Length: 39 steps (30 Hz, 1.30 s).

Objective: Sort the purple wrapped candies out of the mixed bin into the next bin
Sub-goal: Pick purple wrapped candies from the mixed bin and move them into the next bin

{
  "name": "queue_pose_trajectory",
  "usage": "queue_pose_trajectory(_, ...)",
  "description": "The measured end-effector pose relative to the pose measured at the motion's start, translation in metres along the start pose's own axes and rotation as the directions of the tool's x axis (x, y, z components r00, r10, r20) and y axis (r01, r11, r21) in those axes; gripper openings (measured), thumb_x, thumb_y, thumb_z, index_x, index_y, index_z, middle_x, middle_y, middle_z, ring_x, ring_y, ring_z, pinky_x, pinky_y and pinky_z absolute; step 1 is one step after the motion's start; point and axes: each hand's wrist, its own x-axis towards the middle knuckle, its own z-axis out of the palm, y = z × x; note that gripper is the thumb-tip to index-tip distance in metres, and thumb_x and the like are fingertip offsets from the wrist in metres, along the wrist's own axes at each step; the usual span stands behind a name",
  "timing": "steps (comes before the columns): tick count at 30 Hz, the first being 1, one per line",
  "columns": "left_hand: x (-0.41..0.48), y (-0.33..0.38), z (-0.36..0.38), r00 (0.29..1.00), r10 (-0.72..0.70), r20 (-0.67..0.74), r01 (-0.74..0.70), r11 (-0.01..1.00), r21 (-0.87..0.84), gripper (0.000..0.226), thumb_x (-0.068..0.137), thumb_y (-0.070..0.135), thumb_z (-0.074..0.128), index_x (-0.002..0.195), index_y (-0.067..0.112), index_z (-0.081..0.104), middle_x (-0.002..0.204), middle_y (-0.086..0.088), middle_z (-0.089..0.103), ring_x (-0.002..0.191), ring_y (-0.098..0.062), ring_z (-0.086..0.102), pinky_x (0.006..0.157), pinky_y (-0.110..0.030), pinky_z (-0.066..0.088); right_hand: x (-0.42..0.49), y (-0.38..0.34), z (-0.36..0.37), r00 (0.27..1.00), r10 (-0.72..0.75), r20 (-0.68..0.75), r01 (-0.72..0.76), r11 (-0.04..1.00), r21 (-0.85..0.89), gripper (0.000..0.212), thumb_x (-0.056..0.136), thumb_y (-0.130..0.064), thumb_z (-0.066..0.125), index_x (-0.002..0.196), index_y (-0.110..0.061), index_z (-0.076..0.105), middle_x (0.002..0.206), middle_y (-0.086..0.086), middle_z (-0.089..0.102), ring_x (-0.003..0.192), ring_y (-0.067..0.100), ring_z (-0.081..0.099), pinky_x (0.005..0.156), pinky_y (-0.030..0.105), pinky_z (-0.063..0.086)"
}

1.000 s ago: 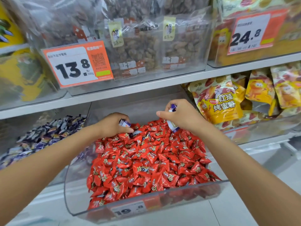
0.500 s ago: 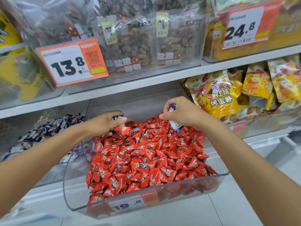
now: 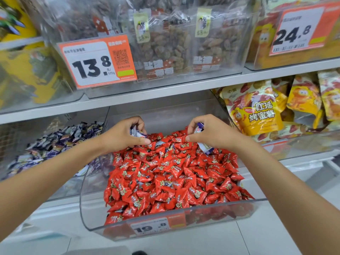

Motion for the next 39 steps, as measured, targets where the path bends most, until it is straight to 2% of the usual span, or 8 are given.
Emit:
queue_pose_trajectory(3, -0.002, 0.001, 0.005, 0.997, 0.062, -0.051, -0.053, 0.985, 0.164, 0.033, 0.087, 0.027, 0.07, 0.087, 0.006, 0.044, 0.074, 0.002, 0.045, 0.056, -0.003, 0.036, 0.054, -0.013, 0.034, 0.001, 0.001, 0.002, 1.0, 0.002, 0.009, -0.002, 1.0, -0.008, 0.013, 0.084, -0.02, 0.075, 0.085, -0.009, 0.067, 0.062, -0.008, 0.058, 0.037, 0.003, 0.036, 0.038, 0.013, 0.031)
queue_pose_trajectory(10, 0.009, -0.006, 0.005, 0.991, -0.083, 0.103, 0.083, 0.997, 0.0, 0.025, 0.091, 0.008, 0.064, 0.109, 0.023, 0.07, 0.1, 0.002, 0.065, 0.093, -0.016, 0.066, 0.077, -0.034, 0.06, 0.007, 0.002, 0.006, 0.999, -0.016, 0.035, 0.017, 0.999, -0.041, 0.01, 0.084, -0.011, 0.071, 0.092, -0.016, 0.071, 0.071, 0.006, 0.066, 0.044, 0.006, 0.043, 0.042, 0.016, 0.035)
queue_pose_trajectory(14, 0.039, -0.007, 0.016, 0.999, -0.036, 0.009, 0.031, 0.948, 0.318, 0.011, 0.083, 0.029, 0.075, 0.088, 0.02, 0.077, 0.094, 0.009, 0.072, 0.086, -0.008, 0.063, 0.079, -0.028, 0.051, 0.038, -0.003, 0.035, 0.997, -0.012, 0.074, 0.026, 0.983, -0.184, 0.01, 0.08, -0.009, 0.072, 0.088, -0.016, 0.072, 0.075, 0.005, 0.069, 0.055, 0.007, 0.057, 0.054, 0.027, 0.047)
queue_pose_trajectory(21, 0.072, -0.024, 0.046, 0.988, -0.073, 0.137, -0.046, 0.704, 0.709, 0.034, 0.079, 0.038, 0.075, 0.109, 0.024, 0.071, 0.116, 0.002, 0.065, 0.102, -0.02, 0.059, 0.086, -0.035, 0.051, 0.09, 0.018, 0.068, 0.927, 0.172, 0.332, 0.057, 0.813, -0.58, 0.054, 0.075, -0.051, 0.077, 0.111, -0.011, 0.068, 0.106, 0.004, 0.071, 0.094, 0.027, 0.066, 0.084, 0.037, 0.054)
queue_pose_trajectory(29, 0.044, -0.006, 0.018, 0.997, 0.005, 0.08, -0.038, 0.907, 0.419, 0.023, 0.077, 0.026, 0.08, 0.092, 0.019, 0.064, 0.088, 0.007, 0.06, 0.076, -0.011, 0.052, 0.065, -0.021, 0.039, 0.071, 0.023, 0.039, 0.981, 0.105, 0.161, -0.093, 0.992, -0.08, 0.025, 0.083, -0.02, 0.076, 0.071, -0.009, 0.058, 0.043, -0.007, 0.052, 0.037, 0.003, 0.045, 0.055, 0.025, 0.038)
queue_pose_trajectory(32, 0.024, 0.005, -0.001, 0.995, -0.039, 0.097, 0.002, 0.935, 0.355, 0.027, 0.084, 0.027, 0.074, 0.107, 0.022, 0.059, 0.086, 0.009, 0.056, 0.066, -0.007, 0.05, 0.055, -0.014, 0.039, 0.059, 0.019, 0.024, 0.994, 0.08, 0.072, -0.086, 0.993, 0.078, 0.02, 0.082, -0.015, 0.077, 0.074, -0.005, 0.061, 0.057, 0.009, 0.055, 0.046, 0.008, 0.05, 0.057, 0.024, 0.038)
queue_pose_trajectory(35, 0.003, 0.014, -0.012, 0.991, -0.061, 0.12, 0.021, 0.951, 0.31, 0.038, 0.091, 0.024, 0.065, 0.126, 0.033, 0.053, 0.095, 0.017, 0.05, 0.076, 0.003, 0.058, 0.075, -0.022, 0.045, 0.051, 0.016, 0.017, 0.997, 0.064, 0.032, -0.069, 0.979, 0.192, 0.014, 0.079, -0.009, 0.076, 0.075, -0.004, 0.063, 0.088, 0.028, 0.069, 0.087, 0.036, 0.07, 0.074, 0.032, 0.046)
queue_pose_trajectory(39, -0.014, 0.01, -0.019, 0.999, 0.0, 0.052, -0.015, 0.958, 0.285, 0.02, 0.086, 0.029, 0.07, 0.104, 0.036, 0.063, 0.099, 0.016, 0.061, 0.087, -0.003, 0.059, 0.08, -0.024, 0.042, 0.041, 0.005, 0.016, 0.997, 0.071, 0.028, -0.075, 0.973, 0.22, 0.013, 0.085, -0.002, 0.063, 0.097, 0.003, 0.06, 0.074, 0.011, 0.057, 0.058, 0.016, 0.053, 0.055, 0.025, 0.039)
